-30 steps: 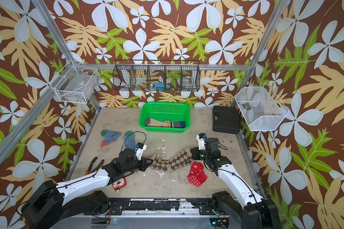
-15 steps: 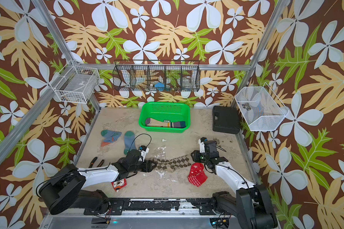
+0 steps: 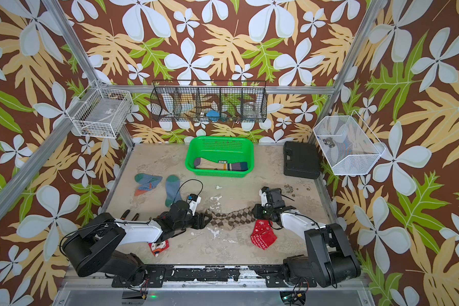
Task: Place the socks together as a pair
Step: Pick up a pair of socks from the center of the board.
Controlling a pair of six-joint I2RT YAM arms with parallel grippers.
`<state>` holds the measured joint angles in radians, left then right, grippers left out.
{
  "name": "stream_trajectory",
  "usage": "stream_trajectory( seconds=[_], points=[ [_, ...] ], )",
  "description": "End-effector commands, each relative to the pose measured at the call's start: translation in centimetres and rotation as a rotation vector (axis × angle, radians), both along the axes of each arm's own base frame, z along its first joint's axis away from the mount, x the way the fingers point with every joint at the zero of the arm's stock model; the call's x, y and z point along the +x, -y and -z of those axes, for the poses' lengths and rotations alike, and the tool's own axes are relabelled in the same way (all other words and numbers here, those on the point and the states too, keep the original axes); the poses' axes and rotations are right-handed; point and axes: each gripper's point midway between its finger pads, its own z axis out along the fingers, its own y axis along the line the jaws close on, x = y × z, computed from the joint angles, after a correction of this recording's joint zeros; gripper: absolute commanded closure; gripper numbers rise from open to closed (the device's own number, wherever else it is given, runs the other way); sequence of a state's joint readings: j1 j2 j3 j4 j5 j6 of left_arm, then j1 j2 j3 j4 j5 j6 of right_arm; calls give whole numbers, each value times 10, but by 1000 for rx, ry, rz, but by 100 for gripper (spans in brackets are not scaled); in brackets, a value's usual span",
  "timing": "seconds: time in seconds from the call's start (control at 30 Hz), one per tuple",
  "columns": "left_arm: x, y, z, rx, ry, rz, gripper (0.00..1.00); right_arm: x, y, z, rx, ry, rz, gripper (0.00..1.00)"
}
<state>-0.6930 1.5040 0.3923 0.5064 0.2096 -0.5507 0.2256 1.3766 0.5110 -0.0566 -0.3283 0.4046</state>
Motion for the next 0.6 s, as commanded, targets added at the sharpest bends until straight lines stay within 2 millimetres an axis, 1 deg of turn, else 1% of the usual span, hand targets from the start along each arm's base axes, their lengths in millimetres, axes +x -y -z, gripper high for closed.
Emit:
stream_trajectory(
  seconds=[0.0,0.07,0.1,0.13,0.2,0.23,0.3,0.4,0.5,0.57],
  points=[
    [-15,-10,26,68,-92,5,60,-1,-11,-4,51,0,-33,88],
    [-14,-10,27,71,-94,2,86,2,-16,-13,85,23,-43,99],
    [-13,-10,25,69,-91,-1,95,3,-18,-18,98,32,-46,100],
    [-12,-8,22,63,-83,-1,100,4,-21,-26,116,48,-52,100],
    [-8,-7,10,52,-57,-5,100,8,-26,-44,150,80,-64,100],
    [-4,-5,0,44,-38,-6,100,11,-28,-56,162,102,-68,100],
    [4,-2,-20,39,0,-9,100,17,-31,-79,179,145,-74,100],
    [23,4,-57,52,77,-17,100,31,-33,-120,194,226,-77,100],
    [50,5,-97,37,141,-37,100,48,-36,-161,215,305,-85,100],
    [73,3,-127,10,186,-57,100,62,-39,-187,245,351,-88,100]
  ],
)
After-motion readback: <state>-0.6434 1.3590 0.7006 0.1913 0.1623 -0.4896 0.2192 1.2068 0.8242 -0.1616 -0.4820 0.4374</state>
